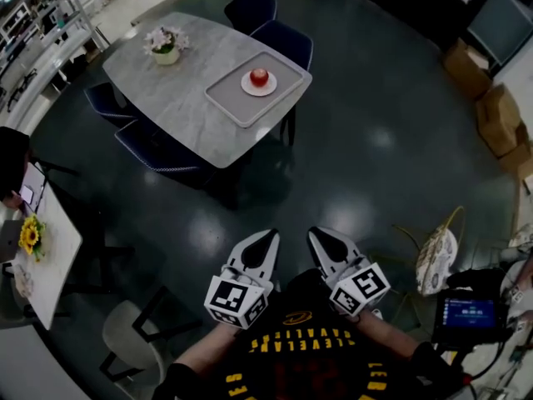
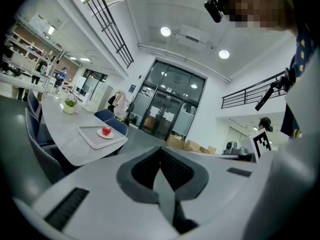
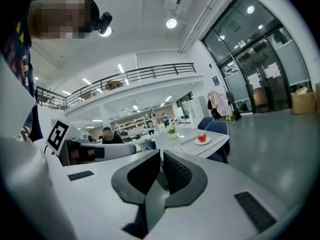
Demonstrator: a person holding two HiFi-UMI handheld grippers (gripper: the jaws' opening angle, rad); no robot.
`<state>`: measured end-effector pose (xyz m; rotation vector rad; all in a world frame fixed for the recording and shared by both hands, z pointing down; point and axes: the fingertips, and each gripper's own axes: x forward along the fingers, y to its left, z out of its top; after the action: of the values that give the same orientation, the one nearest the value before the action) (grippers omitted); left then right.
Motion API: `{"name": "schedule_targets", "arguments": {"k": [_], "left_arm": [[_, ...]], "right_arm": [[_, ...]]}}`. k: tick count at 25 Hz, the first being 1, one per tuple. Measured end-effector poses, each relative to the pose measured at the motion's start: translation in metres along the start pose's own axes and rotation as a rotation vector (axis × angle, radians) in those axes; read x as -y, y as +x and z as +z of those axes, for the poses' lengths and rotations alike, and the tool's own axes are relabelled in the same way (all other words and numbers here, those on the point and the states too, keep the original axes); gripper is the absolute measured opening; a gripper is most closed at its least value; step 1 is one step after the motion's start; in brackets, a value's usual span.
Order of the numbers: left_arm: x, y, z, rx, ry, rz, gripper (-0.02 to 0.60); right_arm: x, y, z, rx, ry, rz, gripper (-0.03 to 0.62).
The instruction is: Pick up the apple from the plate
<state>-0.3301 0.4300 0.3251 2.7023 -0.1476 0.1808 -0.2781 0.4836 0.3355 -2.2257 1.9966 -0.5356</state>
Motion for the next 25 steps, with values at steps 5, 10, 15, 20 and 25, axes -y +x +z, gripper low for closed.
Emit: {"name": "schedule_targets", "arguments": {"k": [5,10,15,20,25], "left_arm": [[-0.016,0.034,0.003,-0.037,-0.015,-0.001,0.002],[-0.035,0.081,0.009,-0.059,-0.010,0.031,0.002],[-0.048,0.143,0.030,-0.043,0.000,0.103,0.002],[-0.042,0.215,0.046,-0.038,-0.004,0.137,0.002],[-0.035,0.238,0.043,-0.017,-0.008,0.162,0.002]], "right_arm": [[0.025,0.024,0.004,-0.018,0.021,0.001,0.009],[0.064,0.057,0.013,-0.016,0.058,0.057,0.009],[0.122,0.086,0.044,-0.004,0.073,0.122,0.009],[0.192,0.103,0.075,-0.015,0.077,0.164,0.009],[0.216,0.103,0.078,-0.019,0.079,0.201,0.009]]}}
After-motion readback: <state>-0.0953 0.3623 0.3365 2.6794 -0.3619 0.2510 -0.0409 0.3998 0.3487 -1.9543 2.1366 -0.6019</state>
